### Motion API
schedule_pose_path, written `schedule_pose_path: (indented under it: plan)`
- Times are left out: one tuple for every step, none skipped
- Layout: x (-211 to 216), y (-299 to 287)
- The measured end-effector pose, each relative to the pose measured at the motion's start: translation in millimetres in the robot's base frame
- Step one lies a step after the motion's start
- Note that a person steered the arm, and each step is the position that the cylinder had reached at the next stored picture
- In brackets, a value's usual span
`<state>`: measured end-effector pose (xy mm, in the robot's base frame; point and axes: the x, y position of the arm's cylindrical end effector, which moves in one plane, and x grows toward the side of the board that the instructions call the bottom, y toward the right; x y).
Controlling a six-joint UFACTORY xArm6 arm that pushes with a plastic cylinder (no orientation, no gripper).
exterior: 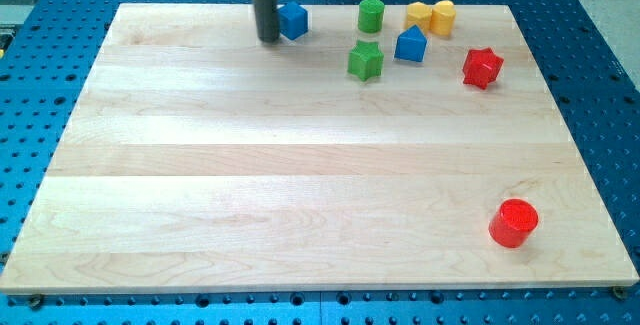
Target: Place your arm in between the triangle and the red star
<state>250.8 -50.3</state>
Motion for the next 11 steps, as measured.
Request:
schedule_pose_path:
  plan:
    - [-17, -25]
    - [-27, -56]
    - [-27, 15]
    - [-24, 27]
    - [5, -1]
    - [50, 3]
    - [116, 27]
    - [145, 62]
    - [145, 63]
    - [145, 74]
    - [137, 132]
